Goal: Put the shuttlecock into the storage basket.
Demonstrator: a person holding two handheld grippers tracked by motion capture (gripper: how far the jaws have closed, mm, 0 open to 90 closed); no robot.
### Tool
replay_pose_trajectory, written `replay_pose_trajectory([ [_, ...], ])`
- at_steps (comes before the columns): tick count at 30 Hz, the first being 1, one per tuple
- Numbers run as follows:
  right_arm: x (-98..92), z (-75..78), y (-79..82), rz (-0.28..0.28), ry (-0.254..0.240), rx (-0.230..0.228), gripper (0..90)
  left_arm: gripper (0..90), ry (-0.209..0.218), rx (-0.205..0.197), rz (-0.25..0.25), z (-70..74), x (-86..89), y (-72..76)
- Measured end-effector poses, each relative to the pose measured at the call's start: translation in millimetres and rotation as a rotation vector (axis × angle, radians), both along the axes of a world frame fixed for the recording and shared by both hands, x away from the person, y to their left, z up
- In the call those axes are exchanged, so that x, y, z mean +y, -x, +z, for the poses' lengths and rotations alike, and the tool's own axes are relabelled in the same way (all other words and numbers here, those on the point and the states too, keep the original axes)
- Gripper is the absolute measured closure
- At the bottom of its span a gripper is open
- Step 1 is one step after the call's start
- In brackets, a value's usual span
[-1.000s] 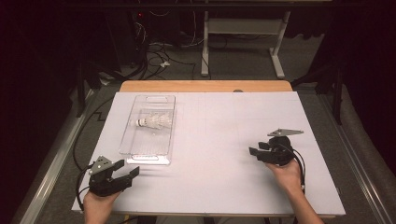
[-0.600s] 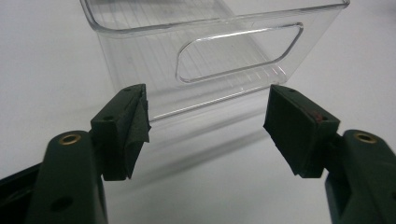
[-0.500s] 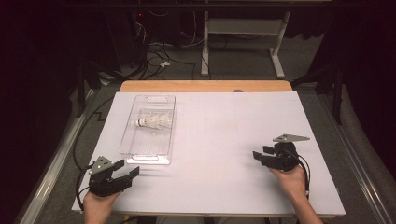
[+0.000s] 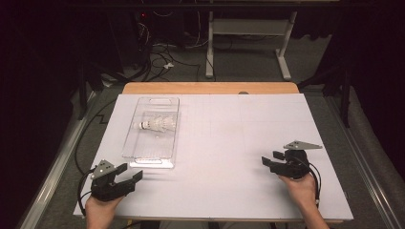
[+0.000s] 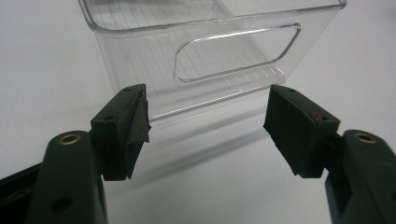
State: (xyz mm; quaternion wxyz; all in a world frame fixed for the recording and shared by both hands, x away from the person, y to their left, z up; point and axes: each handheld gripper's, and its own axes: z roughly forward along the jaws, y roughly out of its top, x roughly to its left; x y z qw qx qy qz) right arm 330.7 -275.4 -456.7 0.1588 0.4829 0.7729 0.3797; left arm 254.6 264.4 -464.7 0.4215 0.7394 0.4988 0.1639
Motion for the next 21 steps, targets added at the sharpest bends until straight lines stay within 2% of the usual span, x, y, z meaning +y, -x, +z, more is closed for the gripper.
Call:
replay_pose_trajectory([
  [21, -9.9, -2.2, 15.1, -0.015, -0.018, -0.039, 39.8, 31.6, 0.015, 0.005, 0.0, 0.2, 1.7, 0.1],
])
